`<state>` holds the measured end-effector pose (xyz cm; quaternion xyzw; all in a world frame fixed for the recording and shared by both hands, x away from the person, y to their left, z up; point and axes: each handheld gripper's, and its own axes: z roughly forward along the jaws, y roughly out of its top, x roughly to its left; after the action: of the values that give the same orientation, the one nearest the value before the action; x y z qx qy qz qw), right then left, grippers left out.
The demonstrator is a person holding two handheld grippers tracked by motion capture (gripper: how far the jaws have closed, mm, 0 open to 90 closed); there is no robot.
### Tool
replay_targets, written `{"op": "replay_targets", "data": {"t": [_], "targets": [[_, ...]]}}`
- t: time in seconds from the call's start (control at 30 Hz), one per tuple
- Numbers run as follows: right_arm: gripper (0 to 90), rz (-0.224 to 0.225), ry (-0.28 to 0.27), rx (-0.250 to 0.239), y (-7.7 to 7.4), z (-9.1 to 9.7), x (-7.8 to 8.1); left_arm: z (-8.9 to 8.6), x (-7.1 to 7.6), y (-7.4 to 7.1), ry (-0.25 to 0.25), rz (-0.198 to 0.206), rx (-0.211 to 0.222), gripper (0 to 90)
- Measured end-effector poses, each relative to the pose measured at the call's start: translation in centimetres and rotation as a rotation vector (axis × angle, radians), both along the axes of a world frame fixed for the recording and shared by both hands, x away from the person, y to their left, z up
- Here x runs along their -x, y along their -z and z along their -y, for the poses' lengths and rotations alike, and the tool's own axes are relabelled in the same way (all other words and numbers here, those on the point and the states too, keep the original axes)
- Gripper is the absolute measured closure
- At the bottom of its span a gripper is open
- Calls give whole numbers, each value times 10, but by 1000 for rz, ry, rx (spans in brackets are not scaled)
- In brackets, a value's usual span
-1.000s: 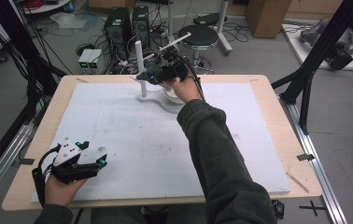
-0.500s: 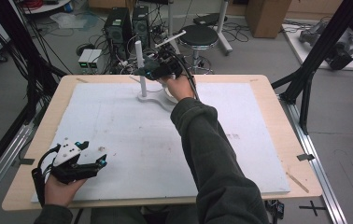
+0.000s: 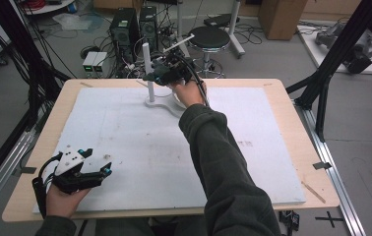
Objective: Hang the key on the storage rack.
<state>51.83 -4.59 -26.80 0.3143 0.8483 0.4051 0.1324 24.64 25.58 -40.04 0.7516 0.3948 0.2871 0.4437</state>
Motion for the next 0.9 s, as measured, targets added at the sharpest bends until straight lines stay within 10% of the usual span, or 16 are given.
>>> {"op": "replay_targets", "data": {"t": [0.9], "targets": [[400, -58, 52, 32, 28, 8, -5, -2, 1, -1, -12, 8, 4, 213]]}}
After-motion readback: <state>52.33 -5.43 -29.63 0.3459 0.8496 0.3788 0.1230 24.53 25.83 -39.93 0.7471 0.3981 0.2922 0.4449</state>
